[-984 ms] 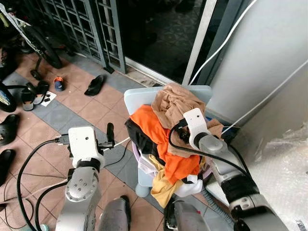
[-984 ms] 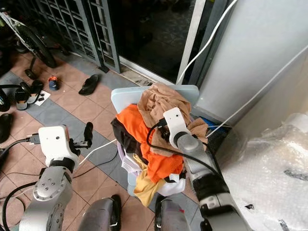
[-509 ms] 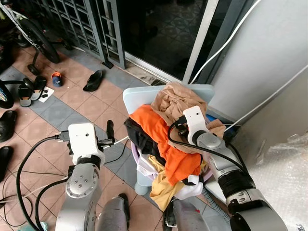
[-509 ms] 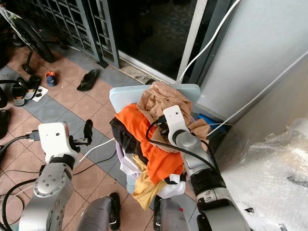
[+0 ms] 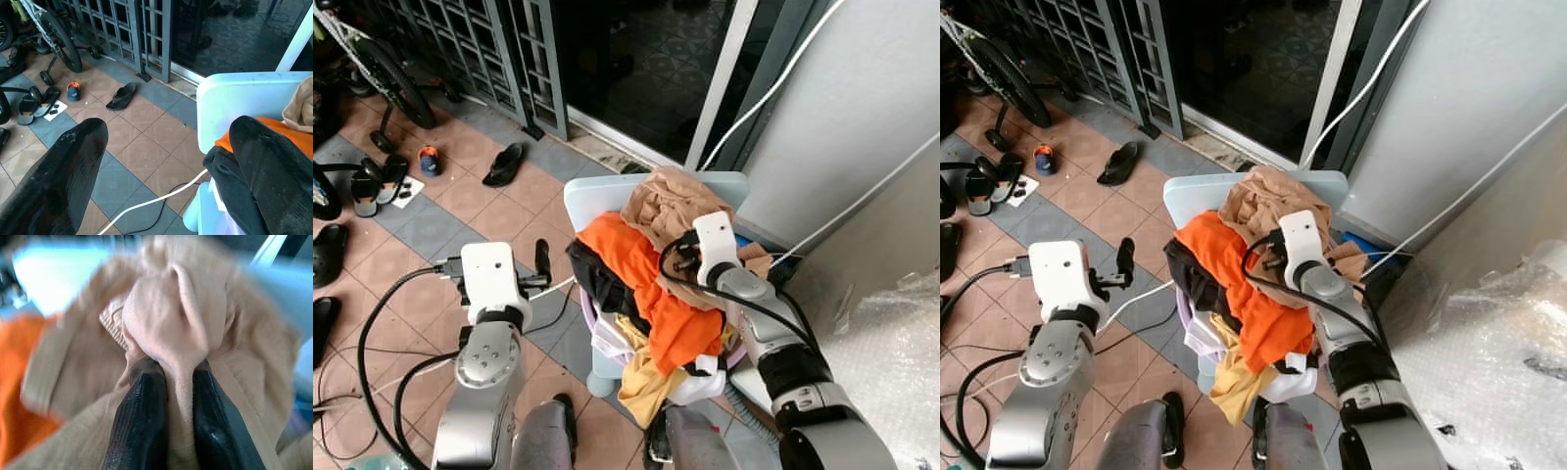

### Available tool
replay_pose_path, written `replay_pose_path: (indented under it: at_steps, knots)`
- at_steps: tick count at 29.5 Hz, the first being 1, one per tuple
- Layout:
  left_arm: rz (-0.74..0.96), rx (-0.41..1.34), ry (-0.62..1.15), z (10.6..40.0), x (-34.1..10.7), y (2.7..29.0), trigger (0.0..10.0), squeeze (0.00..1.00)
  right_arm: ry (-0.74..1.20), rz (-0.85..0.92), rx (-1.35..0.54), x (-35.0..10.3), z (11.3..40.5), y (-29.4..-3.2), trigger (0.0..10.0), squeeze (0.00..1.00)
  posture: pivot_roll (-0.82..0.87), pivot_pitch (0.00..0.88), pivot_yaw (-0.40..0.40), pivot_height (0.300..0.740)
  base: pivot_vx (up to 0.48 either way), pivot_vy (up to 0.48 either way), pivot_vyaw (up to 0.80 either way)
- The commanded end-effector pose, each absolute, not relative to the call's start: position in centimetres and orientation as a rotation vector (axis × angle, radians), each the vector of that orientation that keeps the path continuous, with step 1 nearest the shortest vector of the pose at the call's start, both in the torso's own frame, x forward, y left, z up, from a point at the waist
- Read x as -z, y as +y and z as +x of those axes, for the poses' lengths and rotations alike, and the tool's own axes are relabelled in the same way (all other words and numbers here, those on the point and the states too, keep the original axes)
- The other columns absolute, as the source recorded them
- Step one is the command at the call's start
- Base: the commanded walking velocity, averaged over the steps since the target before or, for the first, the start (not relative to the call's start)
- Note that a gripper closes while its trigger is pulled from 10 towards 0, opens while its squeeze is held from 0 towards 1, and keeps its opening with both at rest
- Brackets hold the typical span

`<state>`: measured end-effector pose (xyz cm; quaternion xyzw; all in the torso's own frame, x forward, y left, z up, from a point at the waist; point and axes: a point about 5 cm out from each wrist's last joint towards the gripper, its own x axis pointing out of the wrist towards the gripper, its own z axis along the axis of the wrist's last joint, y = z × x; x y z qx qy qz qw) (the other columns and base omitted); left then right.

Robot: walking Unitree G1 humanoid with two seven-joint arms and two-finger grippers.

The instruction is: Clothes washing

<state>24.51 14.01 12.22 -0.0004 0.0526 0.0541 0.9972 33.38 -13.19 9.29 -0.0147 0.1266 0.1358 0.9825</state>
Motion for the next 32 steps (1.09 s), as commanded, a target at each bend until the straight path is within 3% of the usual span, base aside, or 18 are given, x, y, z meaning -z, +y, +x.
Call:
replay_pose_path:
  at_steps: [1, 9, 18, 26, 27, 28, 29, 32]
  knots:
    - [0.016, -0.130, 0.124, 24.5, -11.8, 14.3, 10.0, 0.00, 0.151, -0.001, -0.281, -11.2, 33.5, -13.1, 0.0, 0.00, 0.03, 0.141, -0.010, 0.740, 0.000, 0.000, 0.00]
    - [0.067, -0.095, 0.174, 25.4, -10.7, 14.1, 10.0, 0.00, -0.184, -0.063, -0.364, -17.7, 32.0, -10.6, 0.0, 0.00, 0.00, 0.109, 0.043, 0.740, 0.000, 0.000, 0.00]
    - [0.075, -0.106, 0.130, 26.2, -10.8, 14.4, 10.0, 0.00, -0.380, -0.025, -0.277, -21.7, 30.4, -10.3, 0.0, 0.00, 0.00, 0.033, 0.108, 0.740, 0.000, 0.000, 0.00]
    - [0.113, -0.035, 0.064, 26.9, -11.6, 12.6, 10.0, 0.00, -0.302, -0.037, -0.210, -19.1, 30.3, -12.4, 0.0, 0.00, 0.01, 0.021, 0.105, 0.740, 0.000, 0.000, 0.00]
    - [0.109, -0.052, 0.051, 27.2, -11.8, 13.0, 10.0, 0.00, -0.290, -0.045, -0.198, -18.7, 30.1, -12.7, 9.2, 0.00, 0.00, 0.025, 0.107, 0.740, 0.000, 0.000, 0.00]
    - [0.105, -0.059, 0.052, 27.3, -11.8, 13.1, 10.0, 0.00, -0.288, -0.044, -0.195, -18.7, 30.0, -12.7, 9.2, 0.00, 0.00, 0.025, 0.107, 0.740, 0.000, 0.000, 0.00]
    - [0.102, -0.063, 0.053, 27.4, -11.8, 13.2, 10.0, 0.00, -0.286, -0.040, -0.196, -18.6, 30.0, -12.7, 10.0, 0.00, 0.00, 0.021, 0.107, 0.740, 0.000, 0.000, 0.00]
    - [0.095, -0.062, 0.053, 27.4, -11.8, 13.1, 10.0, 0.00, -0.275, -0.047, -0.199, -18.2, 29.9, -12.5, 10.0, 0.00, 0.00, 0.024, 0.107, 0.740, 0.000, 0.000, 0.00]
